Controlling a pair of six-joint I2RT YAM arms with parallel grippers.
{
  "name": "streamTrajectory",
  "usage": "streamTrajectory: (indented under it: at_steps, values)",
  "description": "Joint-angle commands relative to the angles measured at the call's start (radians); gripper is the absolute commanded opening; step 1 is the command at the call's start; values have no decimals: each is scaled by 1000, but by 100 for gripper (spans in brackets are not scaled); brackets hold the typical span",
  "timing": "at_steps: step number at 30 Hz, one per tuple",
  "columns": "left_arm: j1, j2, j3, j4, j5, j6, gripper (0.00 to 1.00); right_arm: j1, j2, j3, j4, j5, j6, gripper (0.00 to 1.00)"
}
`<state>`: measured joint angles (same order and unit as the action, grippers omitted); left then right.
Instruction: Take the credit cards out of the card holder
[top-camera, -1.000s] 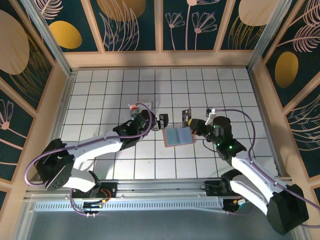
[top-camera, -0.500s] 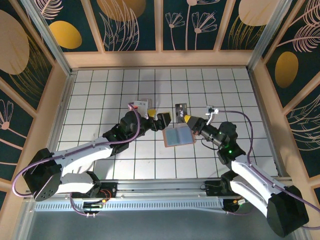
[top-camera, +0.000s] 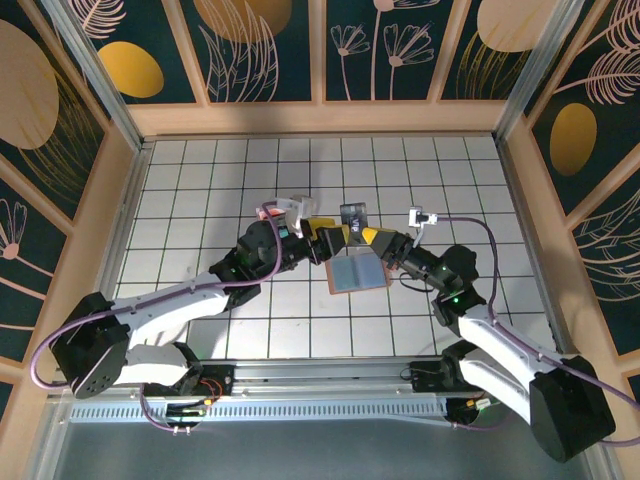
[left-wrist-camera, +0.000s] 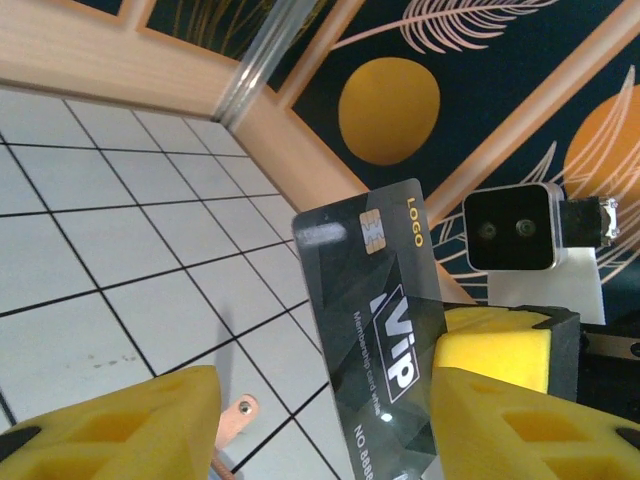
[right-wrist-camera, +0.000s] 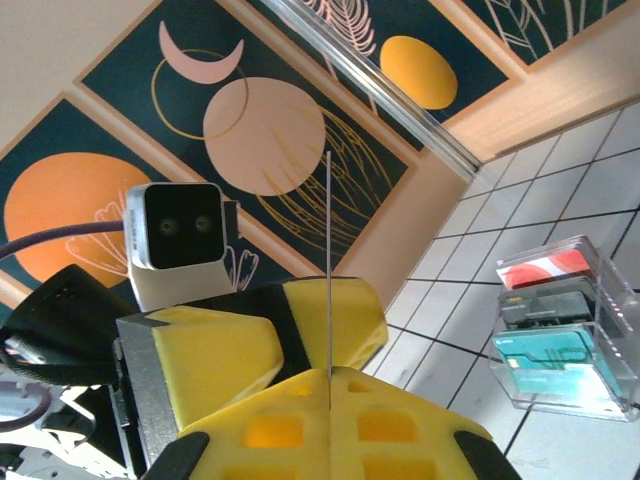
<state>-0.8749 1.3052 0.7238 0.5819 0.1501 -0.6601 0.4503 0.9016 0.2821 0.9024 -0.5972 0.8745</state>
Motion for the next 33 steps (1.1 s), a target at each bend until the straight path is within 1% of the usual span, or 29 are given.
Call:
streamTrajectory:
  at_steps: [1,3,8,14,18,20,22,24,25,26,29,31,33]
  values:
    - [9,18,31,82,67,-10,53,-9,12,-9,100,-42,17,0]
    - [9,23,32,94,73,-13,45,-8,17,-8,102,-49,17,0]
    - [9,26,31,122,89,-17,30,-7,20,-11,107,-55,16,0]
    - [10,41,35,157,128,-30,21,-7,33,-11,121,-70,19,0]
    - [11,48,40,159,138,-24,7,-7,42,-12,127,-73,22,0]
    - [10,45,41,149,133,-15,3,-7,43,-12,123,-72,18,0]
    - [10,39,44,135,123,-3,0,-7,43,-10,111,-68,13,0]
    - [10,32,42,124,114,13,0,-7,43,-7,92,-66,2,0]
    - [11,29,42,115,109,22,0,-6,41,-3,77,-63,-4,4]
    - [10,27,45,100,99,35,0,-6,41,3,57,-59,-13,10]
    - [12,7,62,20,52,88,0,-4,29,26,-42,-40,-56,21]
    - [11,-6,85,-59,8,139,0,0,8,45,-137,-4,-92,30]
    - [13,-18,116,-162,-46,208,0,3,-18,61,-239,48,-135,36]
